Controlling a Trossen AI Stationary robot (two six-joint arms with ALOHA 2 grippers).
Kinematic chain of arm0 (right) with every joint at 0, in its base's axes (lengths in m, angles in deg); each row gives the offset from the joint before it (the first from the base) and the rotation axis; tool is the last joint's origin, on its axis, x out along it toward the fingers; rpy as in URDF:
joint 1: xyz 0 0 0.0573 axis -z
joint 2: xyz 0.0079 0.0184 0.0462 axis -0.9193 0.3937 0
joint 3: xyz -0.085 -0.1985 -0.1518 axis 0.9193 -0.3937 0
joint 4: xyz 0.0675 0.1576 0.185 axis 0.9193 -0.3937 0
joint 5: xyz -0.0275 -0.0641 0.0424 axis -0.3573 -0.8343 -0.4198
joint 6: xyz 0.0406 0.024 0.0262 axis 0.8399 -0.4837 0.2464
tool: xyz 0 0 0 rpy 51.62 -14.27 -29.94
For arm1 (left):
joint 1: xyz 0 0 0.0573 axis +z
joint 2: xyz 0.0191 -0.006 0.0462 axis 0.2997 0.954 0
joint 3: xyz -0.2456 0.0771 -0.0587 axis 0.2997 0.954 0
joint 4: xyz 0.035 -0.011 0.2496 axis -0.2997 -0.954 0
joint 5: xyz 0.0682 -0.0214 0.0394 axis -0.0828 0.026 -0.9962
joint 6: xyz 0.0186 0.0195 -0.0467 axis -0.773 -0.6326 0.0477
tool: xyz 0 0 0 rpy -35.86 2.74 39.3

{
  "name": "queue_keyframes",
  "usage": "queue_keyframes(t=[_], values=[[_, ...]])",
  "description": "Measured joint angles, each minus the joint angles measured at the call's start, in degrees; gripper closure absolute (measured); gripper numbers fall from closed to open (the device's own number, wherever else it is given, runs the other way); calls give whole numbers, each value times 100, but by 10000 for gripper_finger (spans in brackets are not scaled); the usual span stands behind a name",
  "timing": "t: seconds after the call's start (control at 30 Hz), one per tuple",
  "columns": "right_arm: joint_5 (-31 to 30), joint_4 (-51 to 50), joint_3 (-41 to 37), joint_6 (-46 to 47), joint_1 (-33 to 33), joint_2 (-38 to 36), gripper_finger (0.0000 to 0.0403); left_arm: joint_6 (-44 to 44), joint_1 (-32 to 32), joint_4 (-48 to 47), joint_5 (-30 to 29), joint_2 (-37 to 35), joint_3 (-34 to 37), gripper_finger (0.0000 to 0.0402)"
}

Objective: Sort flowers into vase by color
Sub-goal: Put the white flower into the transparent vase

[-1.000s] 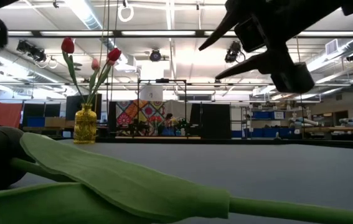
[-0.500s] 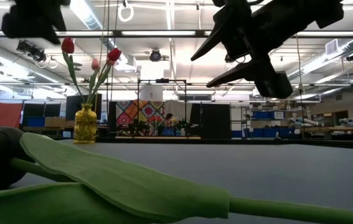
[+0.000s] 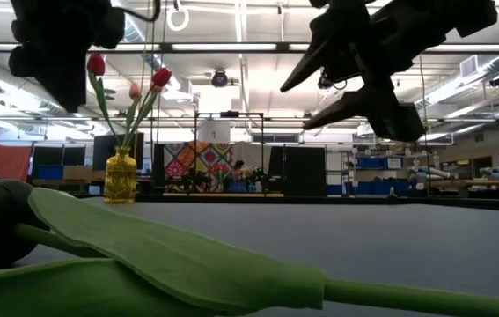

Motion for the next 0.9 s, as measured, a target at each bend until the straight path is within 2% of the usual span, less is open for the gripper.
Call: queue_keyframes(t=[0.23, 0.47, 0.53, 0.67, 0.9], values=[[-115, -273, 0, 43, -202, 0, 206, 405, -77, 9, 991, 774, 0, 250], [-164, -706, 0, 43, -424, 0, 206, 737, -370, -35, 1187, 1035, 30, 257], [-243, -815, 0, 43, -461, 0, 206, 880, -378, 78, 1220, 1034, 250, 257], [-284, -931, 0, 63, -512, 0, 206, 1245, -454, 911, 1831, 1024, 906, 257], [-273, -1059, 0, -84, -644, 0, 206, 1665, -893, 1221, 1687, 1013, 1108, 247]])
